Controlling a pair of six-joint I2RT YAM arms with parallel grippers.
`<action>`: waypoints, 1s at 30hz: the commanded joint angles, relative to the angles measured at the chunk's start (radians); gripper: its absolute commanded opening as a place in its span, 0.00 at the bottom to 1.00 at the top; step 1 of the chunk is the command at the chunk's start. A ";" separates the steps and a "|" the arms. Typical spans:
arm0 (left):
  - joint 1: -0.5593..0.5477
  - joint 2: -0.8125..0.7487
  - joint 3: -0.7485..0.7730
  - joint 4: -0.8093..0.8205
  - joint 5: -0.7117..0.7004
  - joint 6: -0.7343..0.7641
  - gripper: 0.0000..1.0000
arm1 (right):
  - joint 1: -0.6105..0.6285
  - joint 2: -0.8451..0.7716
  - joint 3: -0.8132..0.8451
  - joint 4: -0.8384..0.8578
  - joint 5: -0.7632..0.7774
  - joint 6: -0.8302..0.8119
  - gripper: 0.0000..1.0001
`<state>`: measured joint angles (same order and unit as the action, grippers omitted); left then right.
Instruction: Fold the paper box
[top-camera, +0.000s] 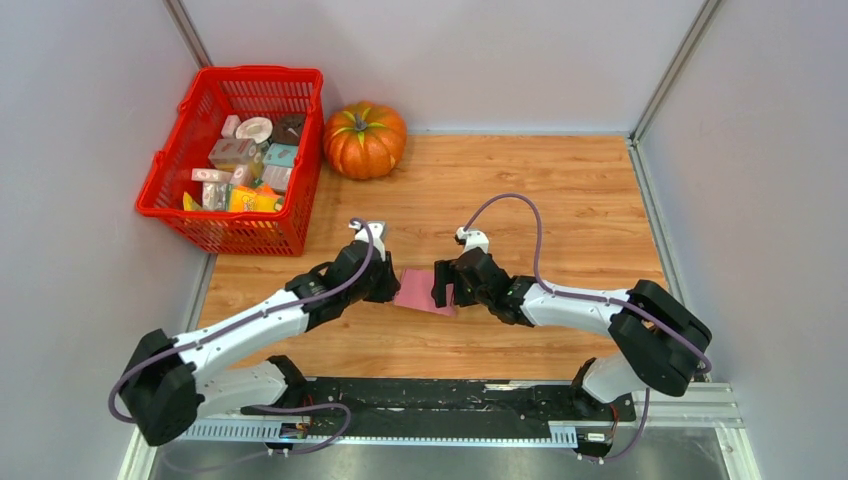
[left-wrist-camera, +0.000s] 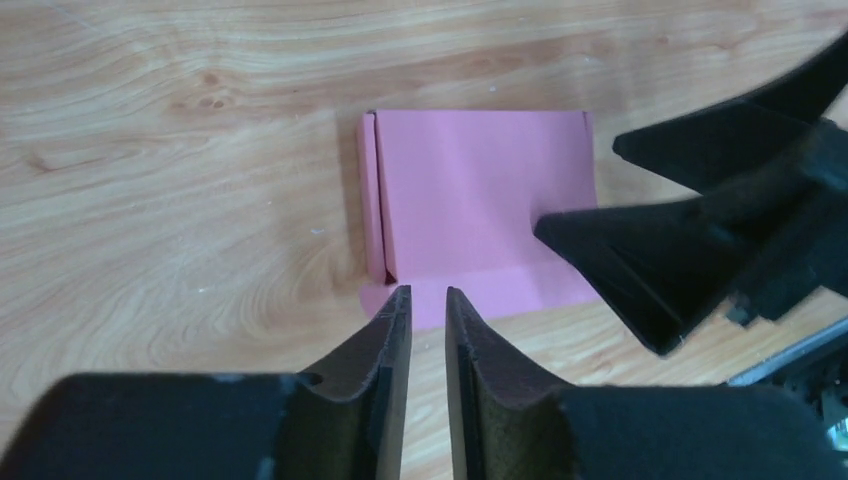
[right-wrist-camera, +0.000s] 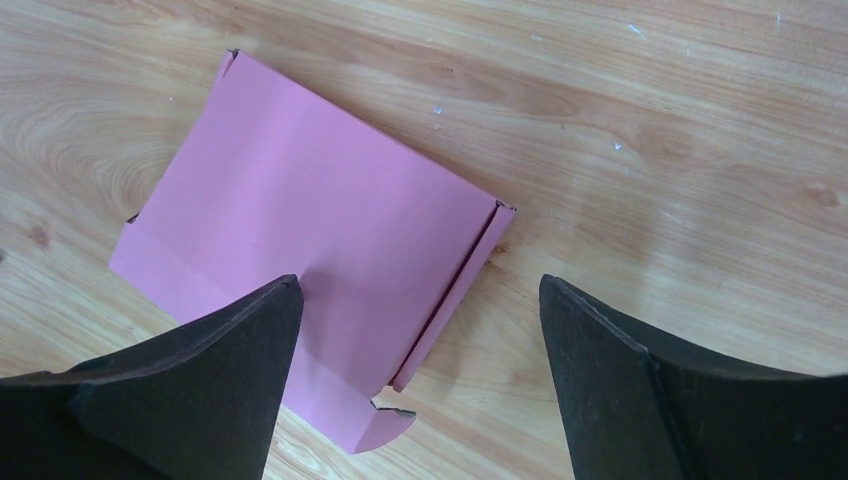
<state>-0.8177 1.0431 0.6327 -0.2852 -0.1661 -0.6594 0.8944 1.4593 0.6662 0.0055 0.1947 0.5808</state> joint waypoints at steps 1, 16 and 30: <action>0.040 0.142 0.062 0.096 0.161 0.029 0.22 | 0.005 -0.023 -0.013 0.018 -0.024 -0.053 0.91; 0.040 0.264 -0.082 0.282 0.212 -0.049 0.14 | -0.066 -0.140 -0.080 -0.024 -0.282 -0.096 0.86; 0.040 0.272 -0.050 0.247 0.200 -0.010 0.14 | -0.130 -0.062 -0.102 0.063 -0.314 -0.122 0.44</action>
<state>-0.7780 1.3170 0.5602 -0.0231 0.0437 -0.6960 0.7689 1.3643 0.5503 0.0101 -0.1005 0.4892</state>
